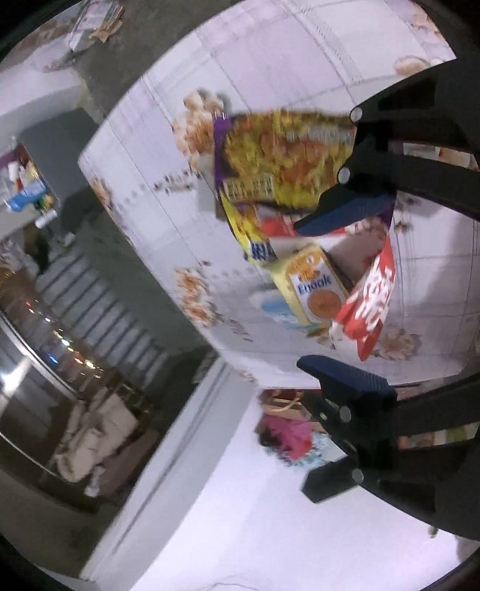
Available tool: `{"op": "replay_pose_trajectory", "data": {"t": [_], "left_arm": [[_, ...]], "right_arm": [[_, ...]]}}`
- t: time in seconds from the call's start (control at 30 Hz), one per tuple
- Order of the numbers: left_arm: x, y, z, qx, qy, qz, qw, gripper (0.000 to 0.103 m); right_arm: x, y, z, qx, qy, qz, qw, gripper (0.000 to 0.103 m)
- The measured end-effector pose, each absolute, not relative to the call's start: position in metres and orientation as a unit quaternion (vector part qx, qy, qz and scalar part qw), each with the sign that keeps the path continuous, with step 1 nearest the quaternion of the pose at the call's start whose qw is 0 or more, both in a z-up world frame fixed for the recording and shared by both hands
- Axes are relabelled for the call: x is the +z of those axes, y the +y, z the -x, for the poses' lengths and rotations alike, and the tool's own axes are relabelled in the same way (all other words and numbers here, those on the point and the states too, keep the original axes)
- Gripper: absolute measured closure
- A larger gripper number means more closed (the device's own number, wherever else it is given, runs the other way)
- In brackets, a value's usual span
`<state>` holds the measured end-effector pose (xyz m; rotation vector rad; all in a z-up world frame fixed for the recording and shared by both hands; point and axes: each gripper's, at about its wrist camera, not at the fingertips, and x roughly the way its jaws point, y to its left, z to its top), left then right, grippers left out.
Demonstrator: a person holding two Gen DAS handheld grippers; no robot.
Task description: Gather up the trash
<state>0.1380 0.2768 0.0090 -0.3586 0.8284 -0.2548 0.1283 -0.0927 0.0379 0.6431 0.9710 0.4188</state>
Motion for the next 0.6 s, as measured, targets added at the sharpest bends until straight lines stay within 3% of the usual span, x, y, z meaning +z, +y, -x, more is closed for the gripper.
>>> {"op": "replay_pose_trajectory", "data": {"t": [0.3,0.5,0.6], "left_arm": [[-0.03,0.286,-0.177,-0.14,0.45,0.205,0.858,0.056],[-0.031,0.27,-0.216,-0.151,0.443,0.179,0.865,0.057],[-0.04,0.256,-0.237,-0.151,0.446,0.149,0.869,0.06]], "right_arm": [[0.045,-0.063,-0.122,0.223,0.465,-0.237,0.823,0.044],[0.018,-0.09,-0.07,0.237,0.504,-0.271,0.785,0.044],[-0.01,-0.106,-0.058,0.21,0.518,-0.341,0.756,0.043]]}}
